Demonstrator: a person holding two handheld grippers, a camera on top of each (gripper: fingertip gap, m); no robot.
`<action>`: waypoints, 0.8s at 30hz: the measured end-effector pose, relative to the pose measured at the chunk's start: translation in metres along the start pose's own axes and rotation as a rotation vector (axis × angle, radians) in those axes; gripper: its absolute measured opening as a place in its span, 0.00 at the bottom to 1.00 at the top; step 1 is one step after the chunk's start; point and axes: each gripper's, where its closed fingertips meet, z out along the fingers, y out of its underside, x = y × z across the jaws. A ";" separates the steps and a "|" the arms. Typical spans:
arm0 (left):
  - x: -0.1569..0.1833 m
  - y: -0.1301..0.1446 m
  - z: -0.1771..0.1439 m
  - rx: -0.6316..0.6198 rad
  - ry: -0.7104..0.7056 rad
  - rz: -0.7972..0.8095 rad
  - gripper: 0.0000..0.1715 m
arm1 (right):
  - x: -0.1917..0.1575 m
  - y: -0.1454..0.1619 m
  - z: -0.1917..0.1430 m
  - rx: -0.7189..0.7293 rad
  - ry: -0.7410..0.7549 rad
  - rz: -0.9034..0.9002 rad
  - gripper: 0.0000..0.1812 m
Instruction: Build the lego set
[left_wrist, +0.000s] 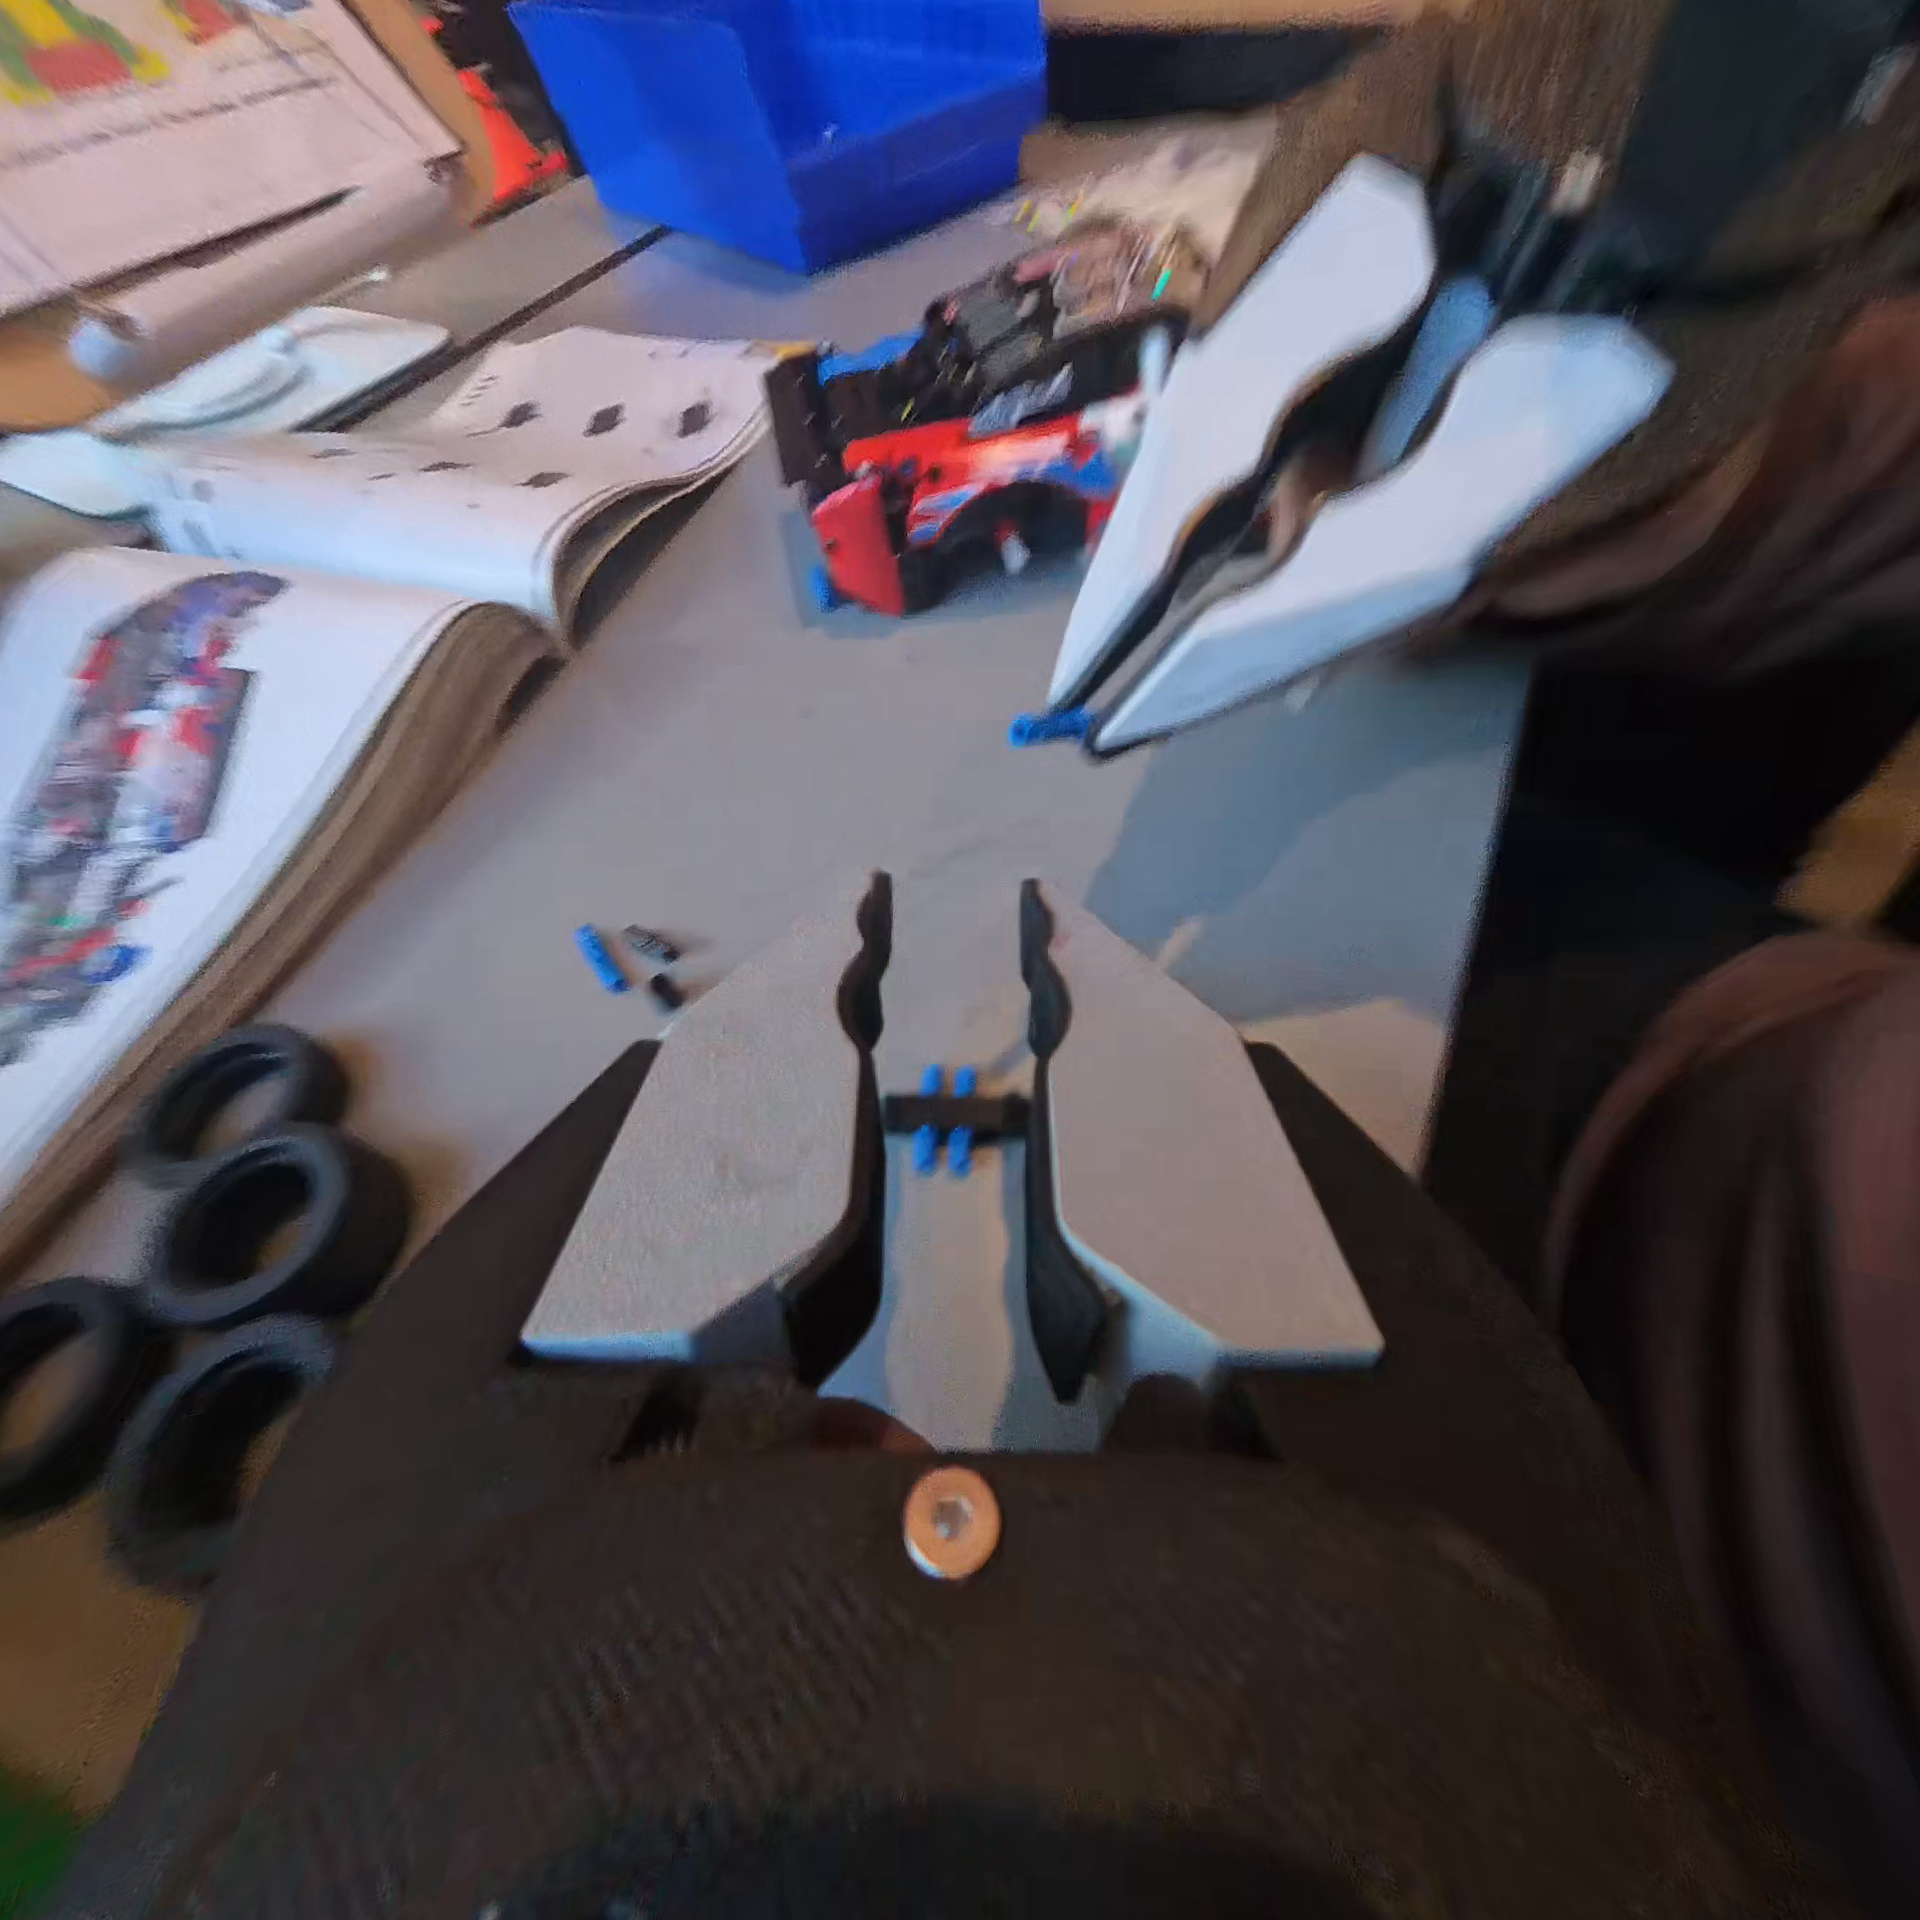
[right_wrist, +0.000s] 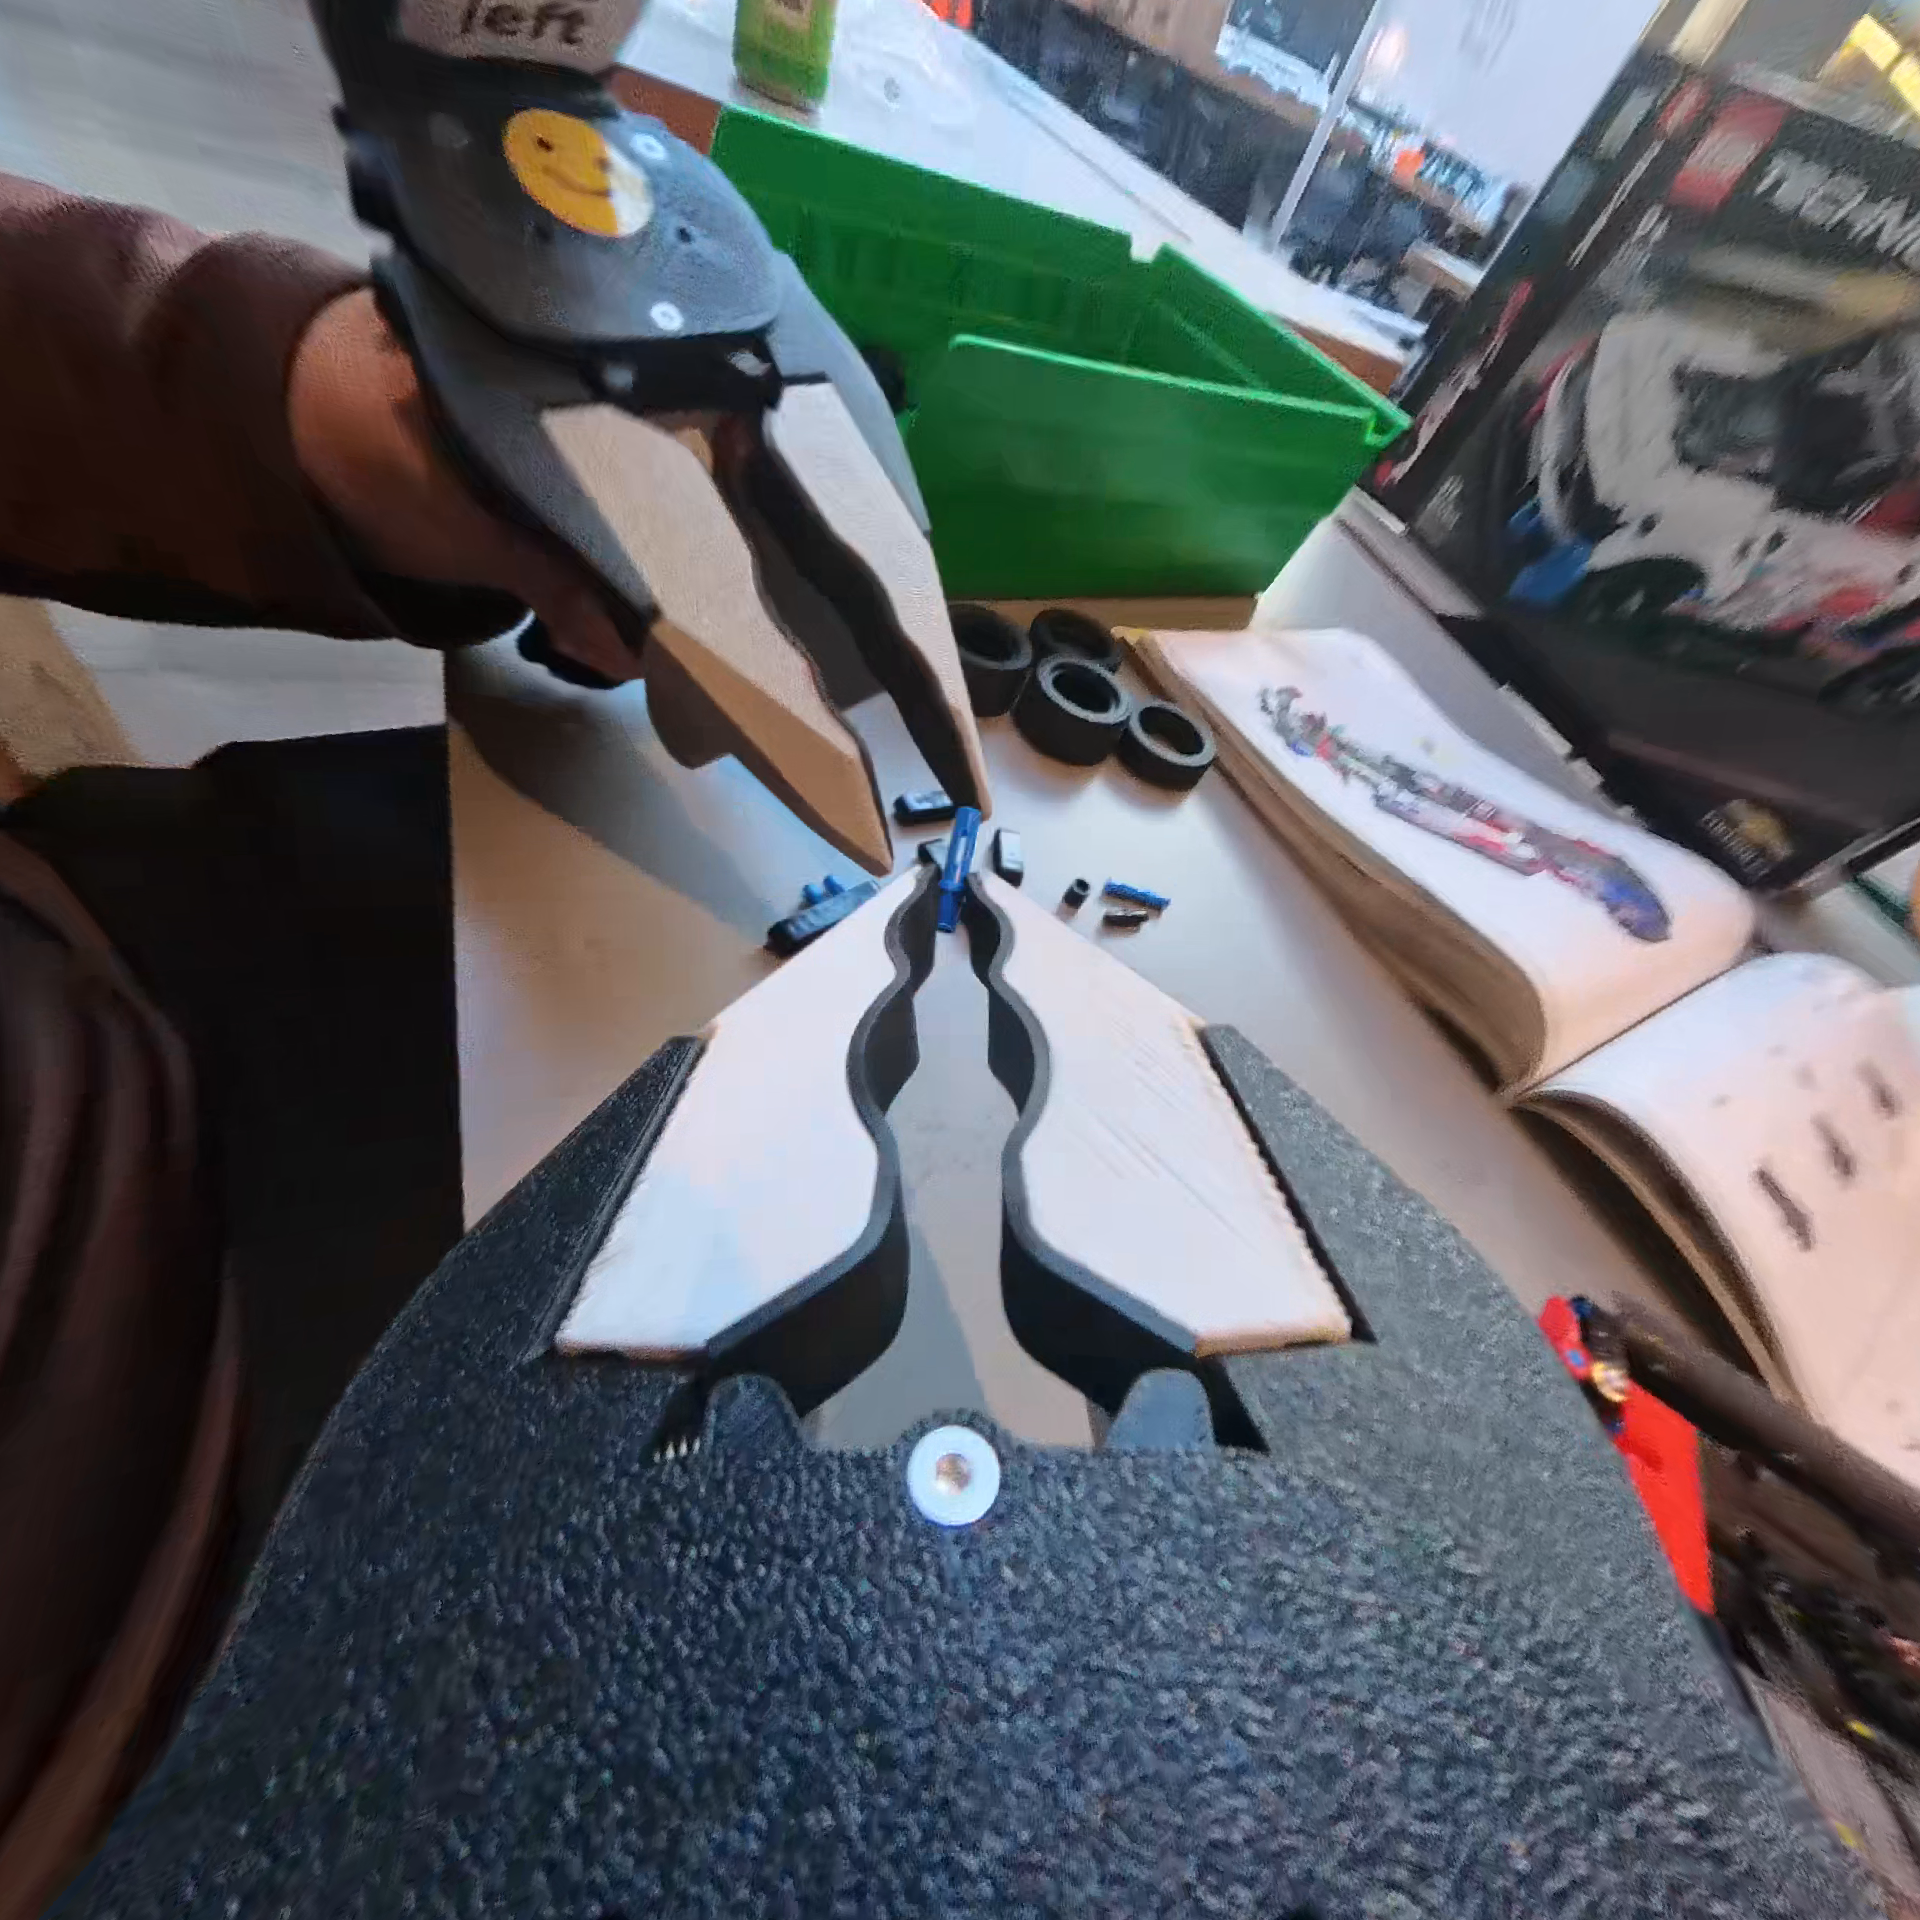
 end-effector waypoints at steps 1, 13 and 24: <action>0.006 -0.010 -0.001 0.049 0.058 -0.064 0.13 | 0.000 -0.001 0.000 0.004 0.020 -0.038 0.03; 0.025 -0.026 0.004 0.123 0.321 -0.215 0.09 | 0.000 -0.004 -0.002 -0.010 0.154 -0.336 0.03; 0.017 -0.026 -0.002 0.170 0.348 -0.281 0.06 | 0.004 -0.003 0.000 -0.029 0.220 -0.542 0.03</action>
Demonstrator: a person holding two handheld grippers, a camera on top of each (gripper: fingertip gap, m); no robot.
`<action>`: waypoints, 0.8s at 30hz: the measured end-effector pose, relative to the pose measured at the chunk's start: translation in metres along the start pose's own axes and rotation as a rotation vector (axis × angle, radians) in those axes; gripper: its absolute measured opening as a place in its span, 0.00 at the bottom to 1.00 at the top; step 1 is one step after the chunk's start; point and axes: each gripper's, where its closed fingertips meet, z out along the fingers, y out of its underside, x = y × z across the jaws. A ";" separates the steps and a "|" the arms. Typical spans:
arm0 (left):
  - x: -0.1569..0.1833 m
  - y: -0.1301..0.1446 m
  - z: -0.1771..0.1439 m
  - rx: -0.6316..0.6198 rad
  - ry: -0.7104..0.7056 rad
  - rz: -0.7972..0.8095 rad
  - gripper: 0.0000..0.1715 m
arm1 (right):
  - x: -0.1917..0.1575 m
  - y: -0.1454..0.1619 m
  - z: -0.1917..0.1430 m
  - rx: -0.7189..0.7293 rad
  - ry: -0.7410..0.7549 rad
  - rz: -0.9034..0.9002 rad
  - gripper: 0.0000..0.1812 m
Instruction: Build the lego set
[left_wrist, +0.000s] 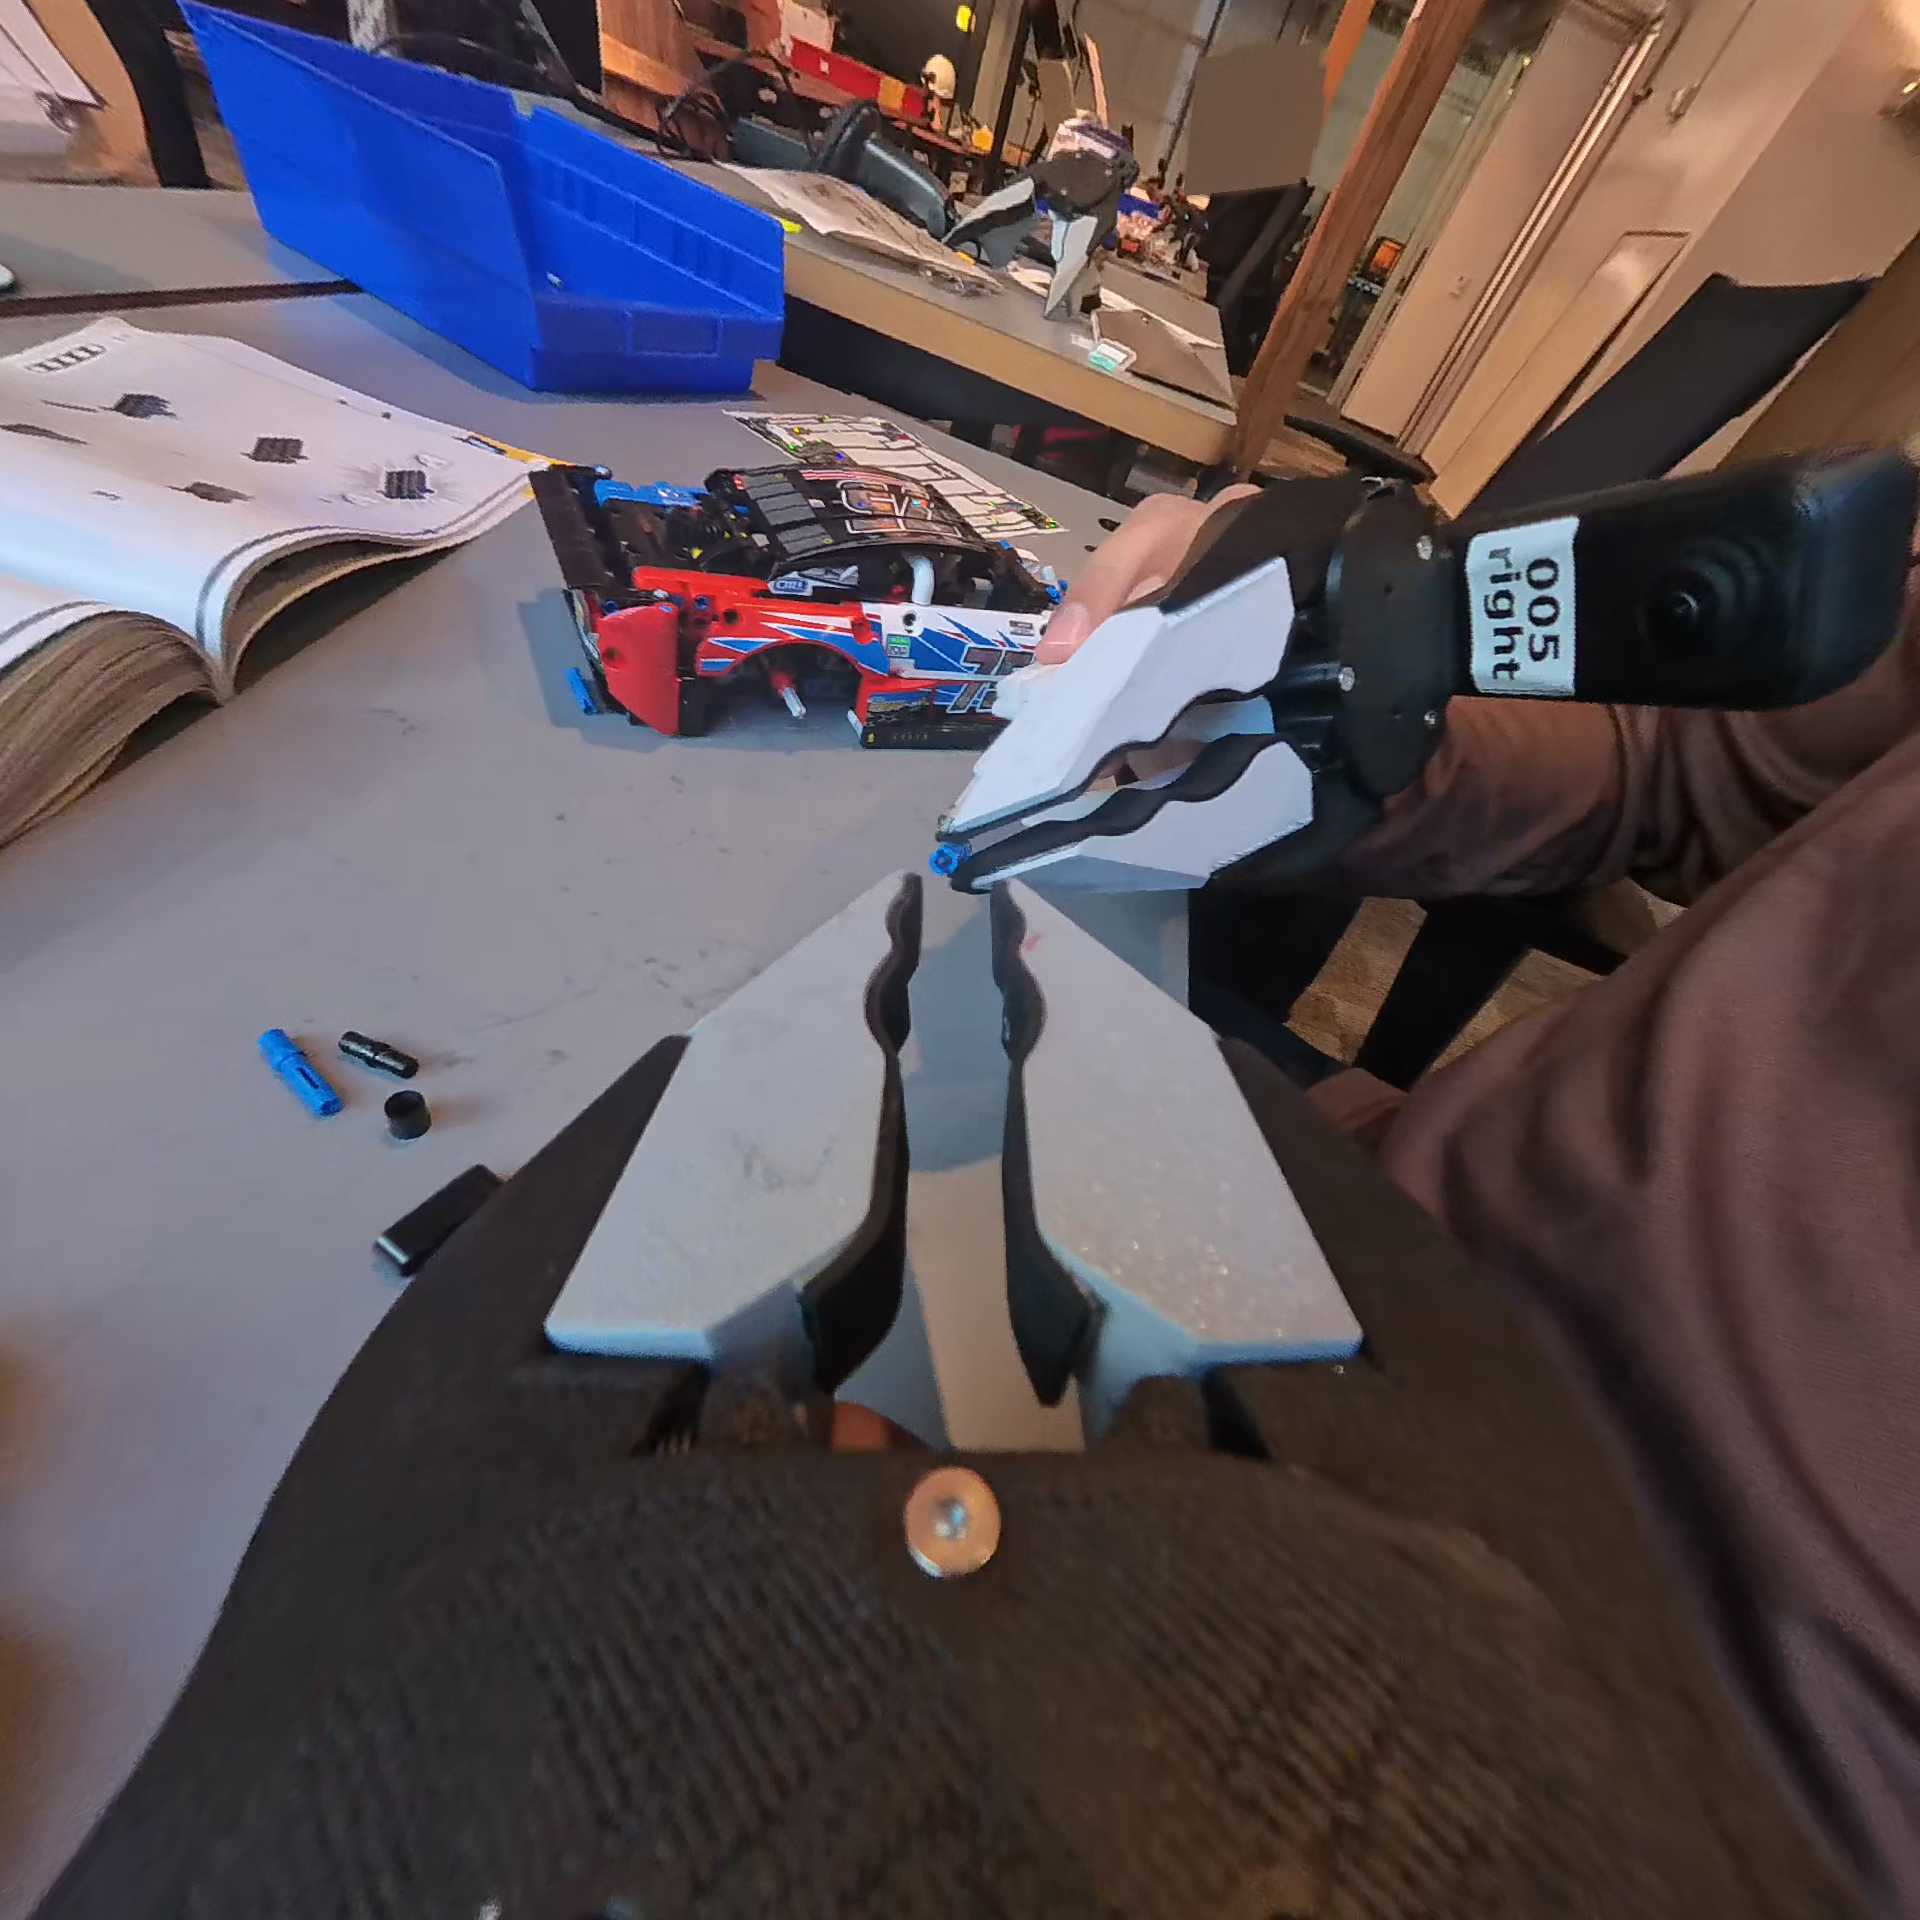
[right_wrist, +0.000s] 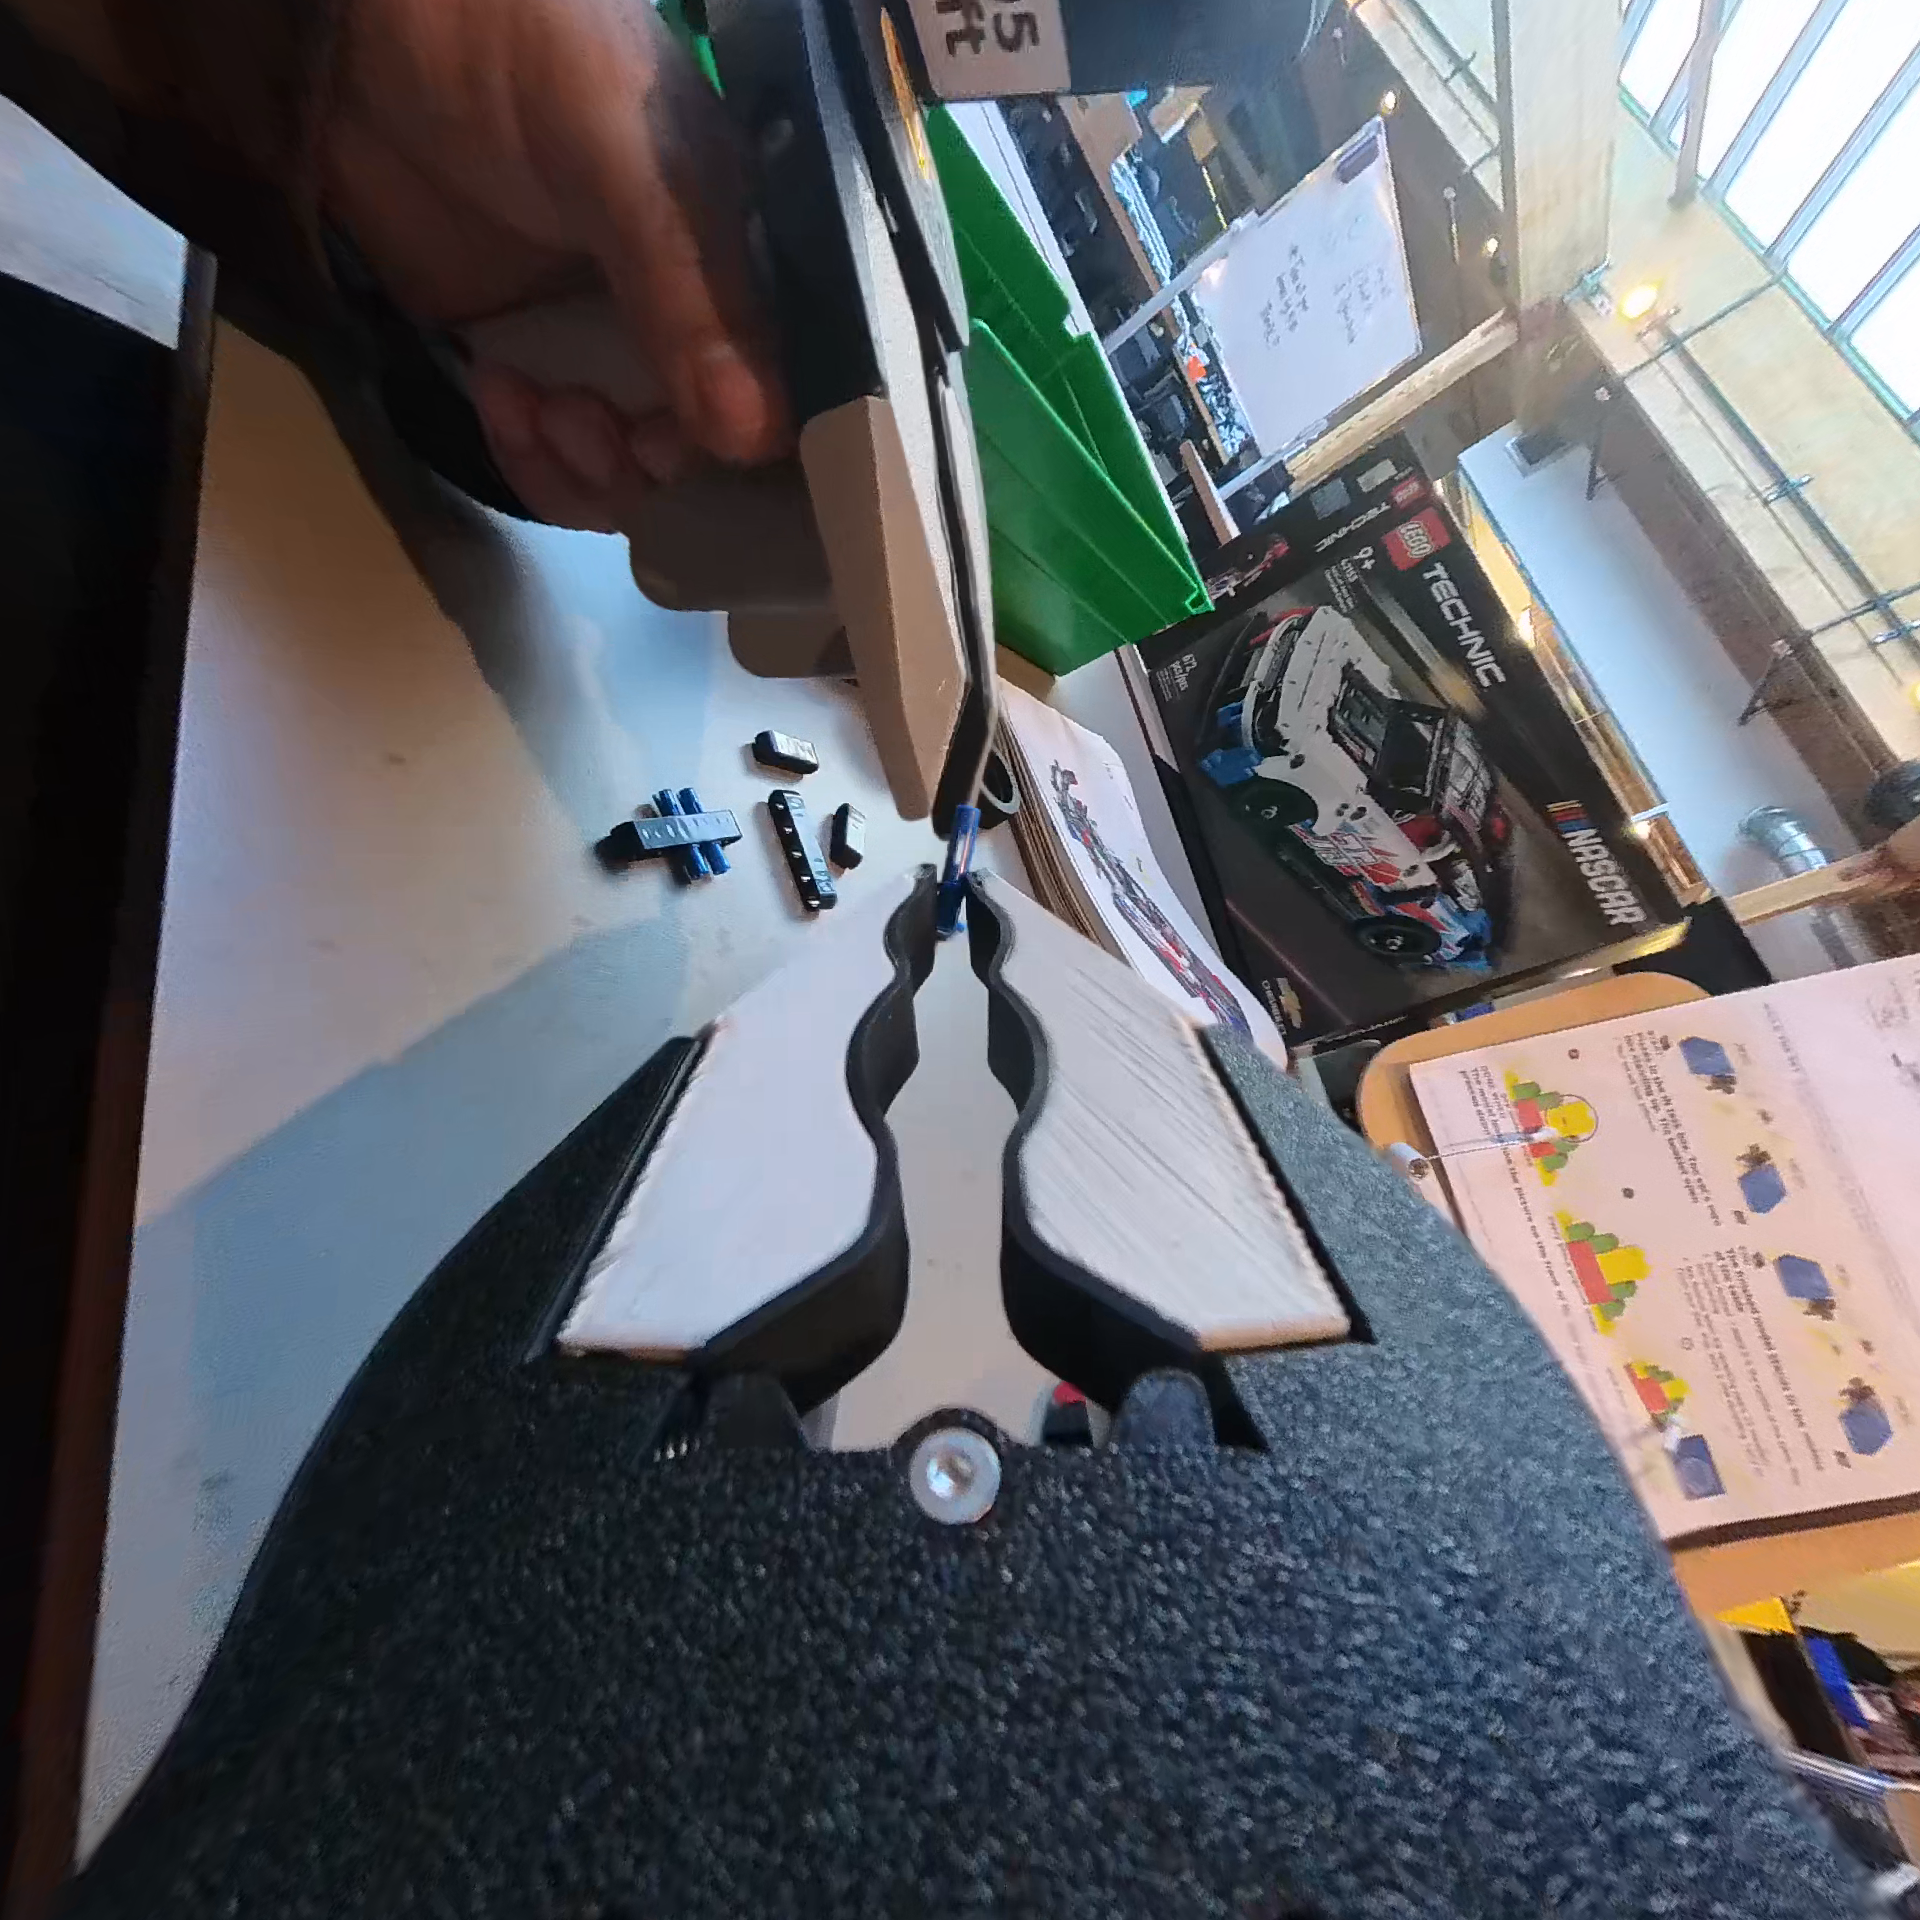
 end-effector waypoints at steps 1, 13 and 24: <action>-0.001 0.000 0.000 -0.001 -0.002 -0.001 0.06 | 0.001 0.000 0.000 -0.002 0.009 -0.017 0.03; 0.001 0.003 0.004 -0.005 -0.020 0.038 0.02 | -0.003 -0.004 0.002 -0.004 0.063 -0.192 0.03; -0.002 0.001 0.002 0.007 -0.060 0.061 0.01 | -0.007 -0.001 0.006 -0.022 0.056 -0.210 0.03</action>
